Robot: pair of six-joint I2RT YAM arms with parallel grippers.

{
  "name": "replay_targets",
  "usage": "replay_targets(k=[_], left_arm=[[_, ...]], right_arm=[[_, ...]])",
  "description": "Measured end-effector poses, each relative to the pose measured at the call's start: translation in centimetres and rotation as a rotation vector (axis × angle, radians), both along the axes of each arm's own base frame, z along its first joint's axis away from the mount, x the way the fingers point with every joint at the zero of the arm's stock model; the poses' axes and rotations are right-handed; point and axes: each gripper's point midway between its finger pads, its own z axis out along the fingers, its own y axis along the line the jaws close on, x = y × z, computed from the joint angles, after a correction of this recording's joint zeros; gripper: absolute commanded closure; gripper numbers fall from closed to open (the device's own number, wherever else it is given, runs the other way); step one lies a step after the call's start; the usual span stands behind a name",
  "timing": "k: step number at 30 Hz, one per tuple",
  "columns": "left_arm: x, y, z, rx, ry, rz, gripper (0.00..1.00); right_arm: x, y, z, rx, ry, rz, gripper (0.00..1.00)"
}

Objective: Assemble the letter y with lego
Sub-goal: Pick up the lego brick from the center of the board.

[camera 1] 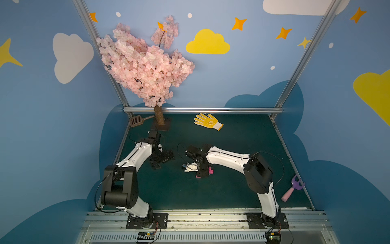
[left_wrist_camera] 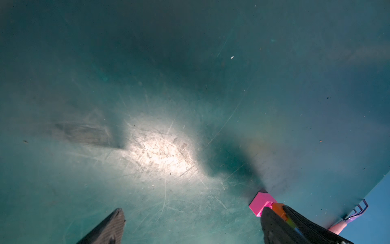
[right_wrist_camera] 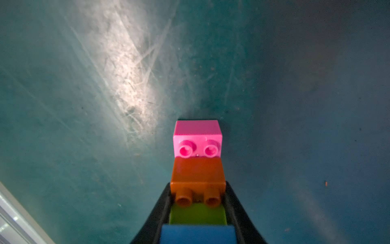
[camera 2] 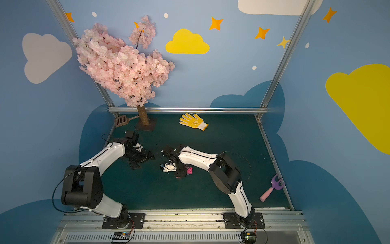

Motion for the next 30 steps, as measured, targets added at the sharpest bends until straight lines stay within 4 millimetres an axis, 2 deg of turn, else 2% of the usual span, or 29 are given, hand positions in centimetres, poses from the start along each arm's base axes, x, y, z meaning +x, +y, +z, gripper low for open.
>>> replay_targets(k=[6, 10, 12, 18, 22, 30], left_arm=[[0.0, 0.0, 0.0, 0.0, 0.0, 0.0, 0.0], [0.0, 0.0, 0.0, -0.002, -0.001, 0.0, 0.0], [0.1, -0.1, 0.0, -0.006, -0.003, -0.001, 0.0], [0.2, -0.2, 0.1, -0.014, -0.007, -0.001, 0.0], [0.2, -0.2, 0.1, -0.015, -0.007, 0.0, 0.0], [0.0, -0.2, 0.0, -0.02, -0.012, -0.001, 0.0]], right_arm=[[0.1, -0.3, 3.2, 0.119, -0.004, -0.047, 1.0], [1.0, -0.6, 5.6, 0.235, 0.021, -0.123, 1.0], [1.5, -0.7, 6.1, 0.299, 0.059, -0.175, 1.0], [2.2, -1.0, 5.9, 0.493, 0.256, -0.351, 1.0], [2.5, -0.4, 5.6, 0.619, 0.39, -0.453, 1.0], [3.9, 0.2, 4.8, 0.755, 0.518, -0.623, 0.95]])
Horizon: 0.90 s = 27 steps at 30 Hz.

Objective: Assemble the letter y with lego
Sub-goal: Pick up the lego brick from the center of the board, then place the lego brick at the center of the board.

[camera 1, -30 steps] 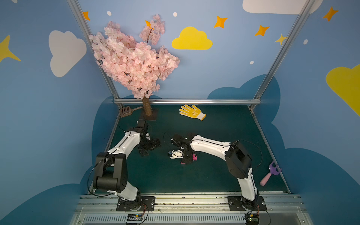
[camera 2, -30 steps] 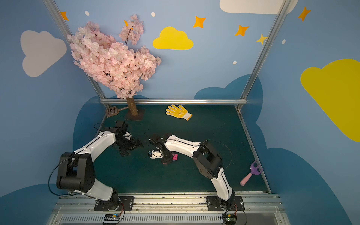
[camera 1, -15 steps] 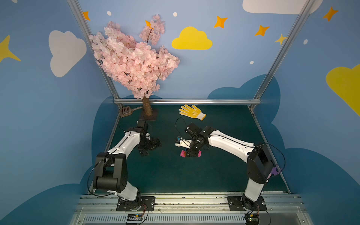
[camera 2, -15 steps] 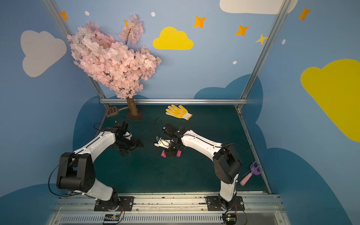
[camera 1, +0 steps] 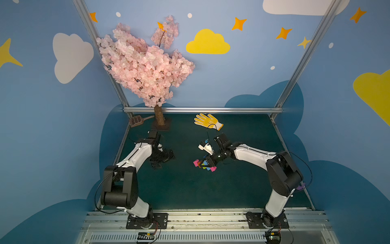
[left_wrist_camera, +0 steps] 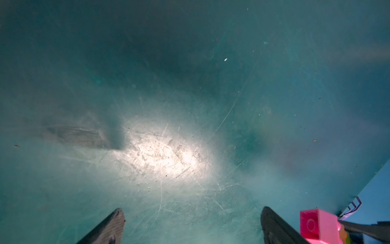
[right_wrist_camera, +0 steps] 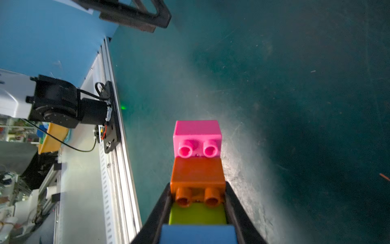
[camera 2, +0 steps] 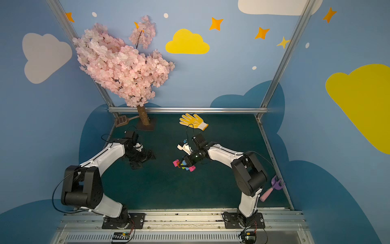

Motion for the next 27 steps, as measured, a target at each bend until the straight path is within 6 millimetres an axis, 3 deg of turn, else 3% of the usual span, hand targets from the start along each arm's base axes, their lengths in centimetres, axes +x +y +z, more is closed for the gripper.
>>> replay_targets(k=[9, 18, 27], left_arm=[[-0.1, -0.2, 0.0, -0.011, -0.001, -0.002, 0.0], [0.0, -0.2, 0.1, -0.018, -0.005, 0.0, 0.0], [0.1, -0.1, 0.1, -0.026, -0.007, 0.005, 0.0]], right_arm=[[2.7, 1.2, -0.7, 0.101, 0.102, -0.133, 0.88], [2.6, 1.0, -4.8, 0.123, 0.259, -0.23, 0.85], [3.0, 1.5, -4.1, 0.172, 0.258, -0.24, 0.78]])
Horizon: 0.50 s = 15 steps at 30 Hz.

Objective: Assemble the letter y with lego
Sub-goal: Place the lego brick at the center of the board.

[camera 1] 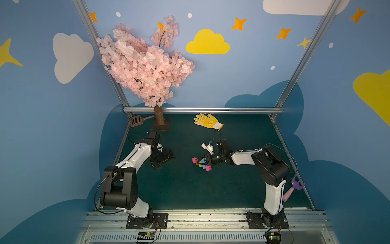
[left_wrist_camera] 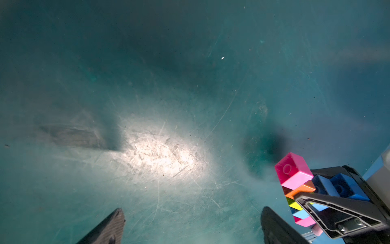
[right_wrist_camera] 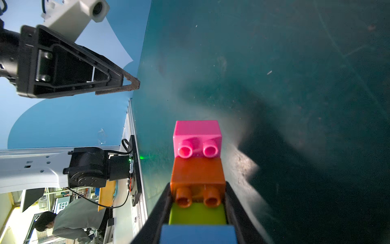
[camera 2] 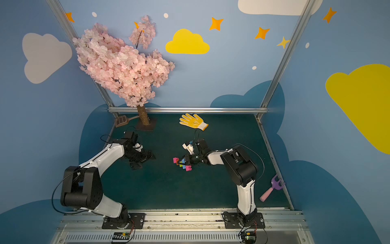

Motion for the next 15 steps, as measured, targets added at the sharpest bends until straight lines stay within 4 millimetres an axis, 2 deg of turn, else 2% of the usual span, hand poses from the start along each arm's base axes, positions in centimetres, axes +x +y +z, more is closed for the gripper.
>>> replay_targets(k=[15], left_arm=[[0.2, 0.1, 0.1, -0.007, -0.006, 0.005, 0.0]], right_arm=[[0.0, -0.3, -1.0, -0.011, 0.046, -0.037, 0.76]])
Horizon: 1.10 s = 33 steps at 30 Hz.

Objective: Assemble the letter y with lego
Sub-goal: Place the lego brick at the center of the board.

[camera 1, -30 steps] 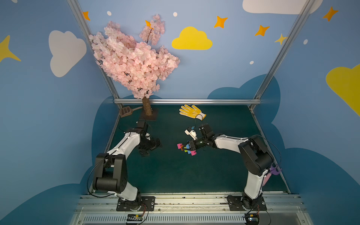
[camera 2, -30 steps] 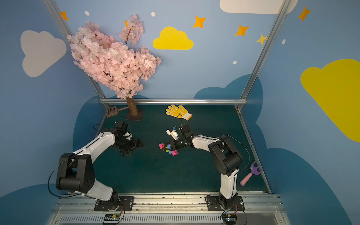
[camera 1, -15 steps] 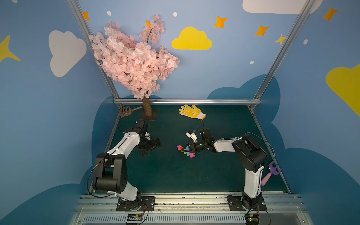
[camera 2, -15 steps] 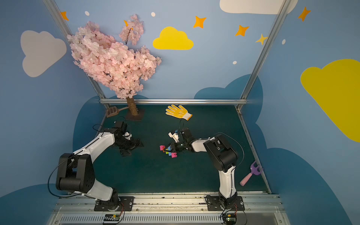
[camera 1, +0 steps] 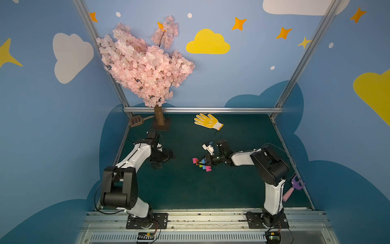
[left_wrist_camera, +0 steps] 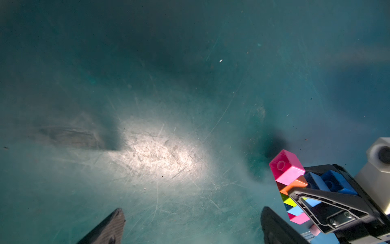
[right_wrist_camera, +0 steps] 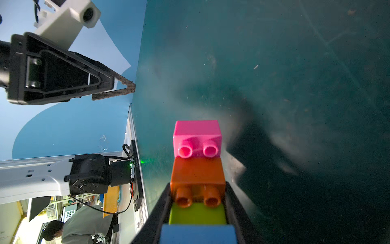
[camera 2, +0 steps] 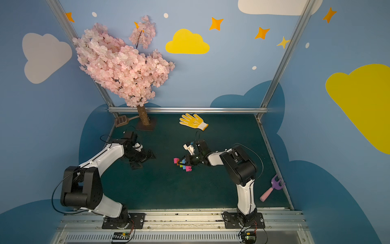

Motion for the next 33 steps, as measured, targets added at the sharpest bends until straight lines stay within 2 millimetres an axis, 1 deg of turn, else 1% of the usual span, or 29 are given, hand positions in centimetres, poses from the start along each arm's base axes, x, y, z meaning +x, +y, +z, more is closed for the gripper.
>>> replay_targets(k=[6, 13, 16, 18, 21, 23, 28, 30, 33], left_arm=[[0.0, 0.0, 0.0, -0.002, 0.0, 0.002, 0.0], [0.0, 0.1, 0.0, -0.005, 0.0, 0.005, 0.0], [0.1, 0.1, 0.0, -0.007, 0.0, 0.007, 0.0], [0.1, 0.2, 0.0, -0.007, 0.0, 0.008, 0.0], [0.0, 0.2, 0.0, -0.008, 0.001, 0.01, 0.0], [0.1, 0.2, 0.0, -0.009, 0.0, 0.01, 0.0], [0.1, 0.2, 0.0, -0.011, -0.004, 0.009, 0.0], [0.2, 0.2, 0.0, -0.011, -0.005, 0.009, 0.0], [0.2, 0.2, 0.0, -0.011, -0.004, 0.009, 0.0]], right_arm=[[-0.1, -0.2, -0.6, -0.014, 0.023, -0.019, 0.73], [0.1, -0.5, -0.7, -0.001, 0.038, -0.043, 0.65], [0.1, -0.8, -0.8, 0.009, 0.04, -0.056, 0.61], [0.2, -1.0, -1.0, 0.009, 0.045, -0.066, 0.57], [0.2, -1.3, -1.2, 0.009, 0.061, -0.081, 0.53], [0.3, -1.4, -1.1, 0.014, 0.062, -0.087, 0.5], [0.3, -1.4, -0.9, 0.024, 0.059, -0.094, 0.44], [0.2, -1.6, -0.8, 0.026, 0.054, -0.101, 0.41], [0.2, -2.0, -0.7, 0.024, 0.051, -0.12, 0.39]])
